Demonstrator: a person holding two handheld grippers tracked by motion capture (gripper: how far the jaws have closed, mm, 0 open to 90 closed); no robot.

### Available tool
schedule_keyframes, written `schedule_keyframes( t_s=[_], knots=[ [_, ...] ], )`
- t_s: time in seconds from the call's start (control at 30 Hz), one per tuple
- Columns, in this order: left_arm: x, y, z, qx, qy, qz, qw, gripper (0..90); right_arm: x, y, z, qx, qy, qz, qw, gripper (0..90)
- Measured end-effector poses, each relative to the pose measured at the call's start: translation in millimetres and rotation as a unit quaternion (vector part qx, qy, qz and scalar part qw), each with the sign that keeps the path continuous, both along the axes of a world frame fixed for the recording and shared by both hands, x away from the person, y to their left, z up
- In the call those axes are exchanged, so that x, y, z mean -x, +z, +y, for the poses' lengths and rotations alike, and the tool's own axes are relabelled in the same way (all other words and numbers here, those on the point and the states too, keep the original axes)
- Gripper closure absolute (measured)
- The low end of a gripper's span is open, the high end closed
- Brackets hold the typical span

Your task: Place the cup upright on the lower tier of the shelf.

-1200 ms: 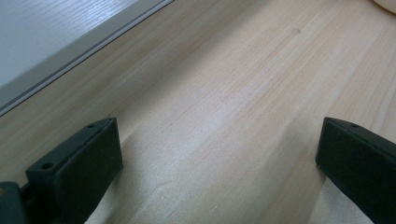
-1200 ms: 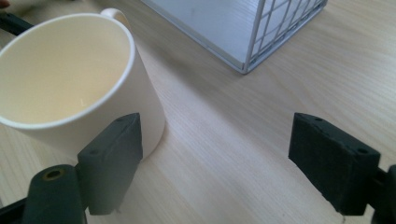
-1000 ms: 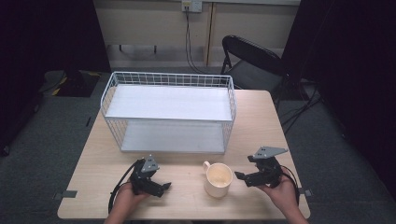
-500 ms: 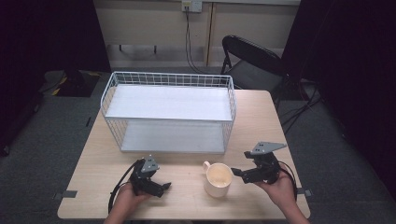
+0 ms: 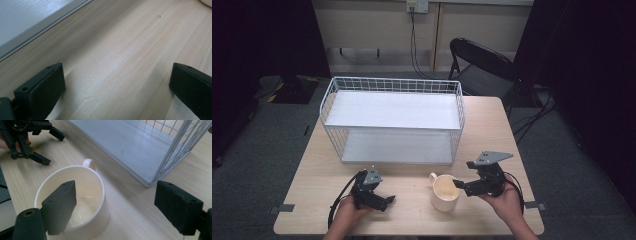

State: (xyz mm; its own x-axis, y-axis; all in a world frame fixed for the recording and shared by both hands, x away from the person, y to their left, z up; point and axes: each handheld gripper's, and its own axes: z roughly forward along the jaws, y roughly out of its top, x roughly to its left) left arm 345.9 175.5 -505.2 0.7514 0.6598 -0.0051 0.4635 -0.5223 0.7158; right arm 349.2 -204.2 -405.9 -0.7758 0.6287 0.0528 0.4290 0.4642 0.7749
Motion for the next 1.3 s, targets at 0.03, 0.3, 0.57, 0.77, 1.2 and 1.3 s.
schedule_keyframes(
  t_s=[0.03, 0.3, 0.57, 0.77, 1.2, 1.3],
  knots=[
    [0.0, 0.0, 0.0, 0.0, 0.0, 0.0, 1.0, 0.0, 0.3, -0.4, 1.3, 0.0, -0.001, -0.002, 1.0, 17.1],
    [0.0, 0.0, 0.0, 0.0, 0.0, 0.0, 1.0, 0.0, 1.9, -8.9, 10.1, -0.013, 0.006, -0.007, 0.9999, 26.8],
    [0.0, 0.0, 0.0, 0.0, 0.0, 0.0, 1.0, 0.0, 4.4, -19.6, 12.2, -0.028, -0.006, -0.009, 0.9996, 44.5],
    [0.0, 0.0, 0.0, 0.0, 0.0, 0.0, 1.0, 0.0, 5.0, -26.4, 15.1, -0.031, -0.012, -0.004, 0.9994, 54.4],
    [0.0, 0.0, 0.0, 0.0, 0.0, 0.0, 1.0, 0.0, 3.2, -37.7, 19.8, -0.018, -0.011, 0.016, 0.9997, 76.0],
    [0.0, 0.0, 0.0, 0.0, 0.0, 0.0, 1.0, 0.0, 1.7, -37.7, 21.8, -0.013, -0.011, 0.017, 0.9997, 78.3]
  ],
)
